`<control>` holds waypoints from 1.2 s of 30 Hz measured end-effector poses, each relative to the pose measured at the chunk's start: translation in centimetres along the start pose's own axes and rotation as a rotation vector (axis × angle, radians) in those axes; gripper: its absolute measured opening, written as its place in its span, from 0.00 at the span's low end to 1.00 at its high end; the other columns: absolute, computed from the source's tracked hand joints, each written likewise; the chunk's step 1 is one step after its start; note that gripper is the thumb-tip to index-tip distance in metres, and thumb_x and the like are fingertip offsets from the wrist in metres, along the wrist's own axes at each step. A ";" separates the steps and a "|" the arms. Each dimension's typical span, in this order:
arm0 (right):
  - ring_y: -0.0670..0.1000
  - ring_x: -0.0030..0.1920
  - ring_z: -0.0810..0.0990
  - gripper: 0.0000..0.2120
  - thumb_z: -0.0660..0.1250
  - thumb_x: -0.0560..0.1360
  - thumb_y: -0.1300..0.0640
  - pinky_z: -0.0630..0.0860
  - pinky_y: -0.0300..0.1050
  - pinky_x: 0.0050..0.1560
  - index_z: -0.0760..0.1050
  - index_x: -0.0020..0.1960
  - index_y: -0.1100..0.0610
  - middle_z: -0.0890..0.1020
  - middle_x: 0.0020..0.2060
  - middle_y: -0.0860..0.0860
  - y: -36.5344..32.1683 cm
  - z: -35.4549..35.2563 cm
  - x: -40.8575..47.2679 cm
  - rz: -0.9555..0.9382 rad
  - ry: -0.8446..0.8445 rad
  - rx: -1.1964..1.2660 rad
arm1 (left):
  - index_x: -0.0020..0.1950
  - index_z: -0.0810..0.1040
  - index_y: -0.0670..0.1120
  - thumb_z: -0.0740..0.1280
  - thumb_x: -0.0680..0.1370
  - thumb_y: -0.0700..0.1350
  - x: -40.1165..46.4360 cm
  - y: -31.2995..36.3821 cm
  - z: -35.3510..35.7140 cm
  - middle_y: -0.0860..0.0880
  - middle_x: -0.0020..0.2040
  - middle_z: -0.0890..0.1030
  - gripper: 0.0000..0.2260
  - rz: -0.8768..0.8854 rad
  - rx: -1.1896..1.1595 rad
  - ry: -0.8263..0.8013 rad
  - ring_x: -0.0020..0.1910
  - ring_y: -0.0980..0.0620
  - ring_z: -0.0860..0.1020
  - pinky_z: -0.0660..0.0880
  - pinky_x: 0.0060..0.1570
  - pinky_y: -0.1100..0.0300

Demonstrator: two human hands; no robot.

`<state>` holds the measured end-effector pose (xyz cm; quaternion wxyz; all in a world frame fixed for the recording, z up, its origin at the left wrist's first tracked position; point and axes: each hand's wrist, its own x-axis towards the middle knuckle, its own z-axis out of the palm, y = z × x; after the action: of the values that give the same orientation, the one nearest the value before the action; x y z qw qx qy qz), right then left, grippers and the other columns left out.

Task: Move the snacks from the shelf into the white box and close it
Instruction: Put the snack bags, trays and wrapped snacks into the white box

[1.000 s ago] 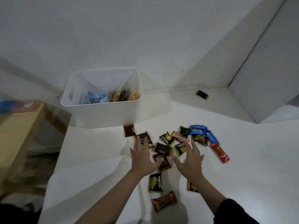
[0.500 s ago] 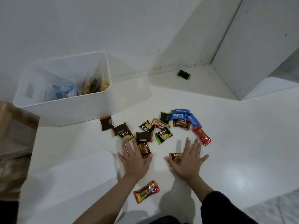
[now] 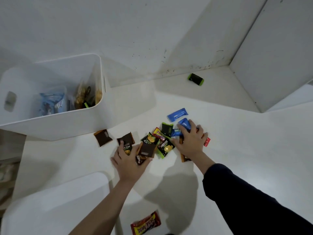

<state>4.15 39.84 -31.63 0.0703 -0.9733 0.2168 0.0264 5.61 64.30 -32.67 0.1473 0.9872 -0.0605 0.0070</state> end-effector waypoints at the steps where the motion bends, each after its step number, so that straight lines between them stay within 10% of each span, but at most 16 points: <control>1: 0.64 0.56 0.73 0.26 0.61 0.67 0.31 0.70 0.60 0.53 0.73 0.60 0.41 0.73 0.64 0.54 -0.3 0.3 -0.2 -0.012 0.085 -0.011 | 0.54 0.79 0.56 0.63 0.64 0.69 0.1 0.1 0.0 0.40 0.67 0.71 0.25 0.026 0.010 0.042 0.60 0.36 0.69 0.68 0.57 0.39; 10: 0.59 0.39 0.77 0.15 0.70 0.71 0.45 0.72 0.46 0.32 0.78 0.54 0.52 0.76 0.44 0.57 -0.1 -0.6 -1.0 -0.200 0.086 0.049 | 0.50 0.80 0.47 0.71 0.68 0.50 0.4 -0.1 -1.1 0.43 0.52 0.76 0.13 0.258 -0.071 -0.080 0.40 0.42 0.78 0.77 0.28 0.55; 27: 0.45 0.27 0.64 0.17 0.66 0.76 0.49 0.63 0.41 0.33 0.69 0.36 0.60 0.66 0.25 0.46 -18.9 -16.9 2.2 -0.173 0.162 1.285 | 0.49 0.79 0.43 0.70 0.71 0.54 10.0 -1.2 -19.1 0.43 0.48 0.77 0.16 0.050 -0.736 0.581 0.47 0.64 0.68 0.62 0.47 0.82; 36: 0.41 0.28 0.68 0.09 0.65 0.77 0.53 0.65 0.30 0.31 0.72 0.40 0.55 0.69 0.28 0.45 -30.3 -18.5 5.7 -0.298 0.222 1.413 | 0.54 0.76 0.44 0.68 0.75 0.52 19.3 -5.9 -23.2 0.42 0.54 0.73 0.14 -0.204 -0.737 0.558 0.48 0.47 0.74 0.68 0.47 0.61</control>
<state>22.58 61.87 -10.02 0.6620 -0.7118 0.0529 -0.2287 25.55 74.44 -11.60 0.4986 0.8303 0.0803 0.2357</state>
